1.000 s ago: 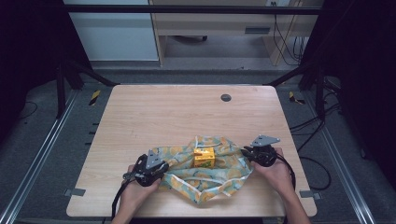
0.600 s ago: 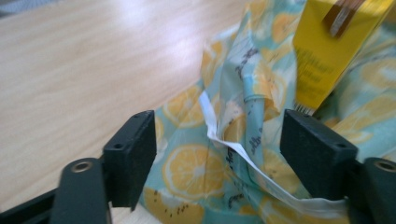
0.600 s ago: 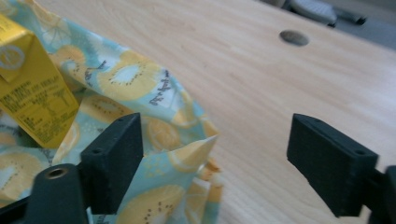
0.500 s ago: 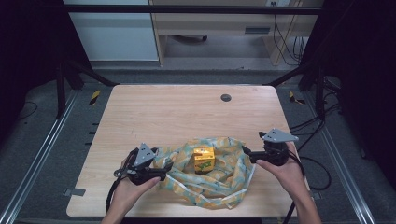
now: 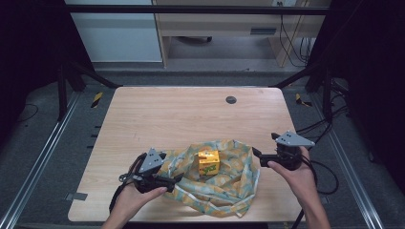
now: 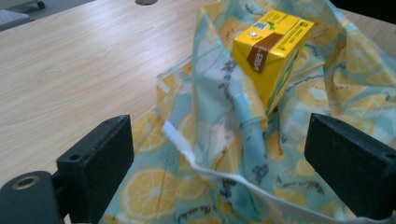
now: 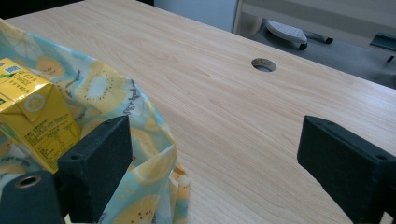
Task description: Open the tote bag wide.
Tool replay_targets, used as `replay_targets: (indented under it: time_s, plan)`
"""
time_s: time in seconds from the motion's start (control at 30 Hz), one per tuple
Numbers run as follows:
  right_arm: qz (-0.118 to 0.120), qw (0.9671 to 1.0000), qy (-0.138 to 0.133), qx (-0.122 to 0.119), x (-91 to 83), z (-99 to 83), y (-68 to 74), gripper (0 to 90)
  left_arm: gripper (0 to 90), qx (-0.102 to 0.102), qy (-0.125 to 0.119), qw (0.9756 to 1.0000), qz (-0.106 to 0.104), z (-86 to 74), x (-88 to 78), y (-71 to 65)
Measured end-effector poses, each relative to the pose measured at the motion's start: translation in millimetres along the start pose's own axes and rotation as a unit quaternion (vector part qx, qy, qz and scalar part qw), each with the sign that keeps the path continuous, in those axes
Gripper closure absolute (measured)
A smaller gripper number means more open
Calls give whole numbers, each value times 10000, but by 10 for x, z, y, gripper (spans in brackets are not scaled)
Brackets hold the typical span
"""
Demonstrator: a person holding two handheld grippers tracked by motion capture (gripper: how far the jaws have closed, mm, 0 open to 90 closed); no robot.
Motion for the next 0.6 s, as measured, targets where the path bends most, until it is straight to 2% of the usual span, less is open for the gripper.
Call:
replay_targets:
  time_s: [0.1,0.13,0.17,0.23,0.27,0.3,0.33,0.37,0.43,0.47,0.5,0.53,0.57,0.6]
  plan:
    - [-118,9999,-13,-5,-11,7,-15,85,77,-158,-183,9997,20,90,4,28]
    - [-215,9998,-39,41,-26,11,-27,74,76,-198,-328,9993,10,170,-32,54]
    - [-215,9998,-39,41,-26,11,-27,74,74,-198,-328,9993,10,170,-32,54]
    - [-317,9994,-64,84,-49,3,-32,65,73,-437,-589,9973,-103,264,-100,83]
    - [-343,9993,-55,110,-57,-7,-23,64,70,-494,-659,9965,-107,294,-130,100]
    - [-355,9993,-53,80,-61,-21,-13,65,66,-460,-656,9968,-78,309,-149,114]
    - [-433,9990,-28,58,-65,-53,-7,65,64,-275,-602,9977,159,321,-206,184]
    - [-433,9990,-28,58,-65,-53,-7,65,65,-275,-602,9977,159,321,-206,184]
    - [-534,9985,-5,115,-69,-94,-33,64,65,-301,-617,9971,325,300,-268,281]
    - [-629,9977,19,251,-72,-153,-87,63,65,-290,-550,9964,575,228,-332,419]
    - [-629,9977,19,251,-72,-153,-87,63,64,-290,-550,9964,575,228,-332,419]
    - [-677,9972,44,298,-72,-180,-110,60,64,-242,-450,9957,779,157,-378,522]
    - [-773,9964,91,325,-73,-231,-160,59,62,-227,-392,9950,893,107,-408,583]
    - [-817,9959,120,364,-77,-262,-186,58,61,-207,-302,9934,1086,15,-459,693]
Point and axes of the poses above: each handheld gripper's, and its own axes: x roughly forward along the jaws, z roughly out of its top, y roughly to its left, the point moved 8 cm from there along x, roughly forward along the jaws, and after that the axes turned 5 degrees about x, right-handed, at the moved point
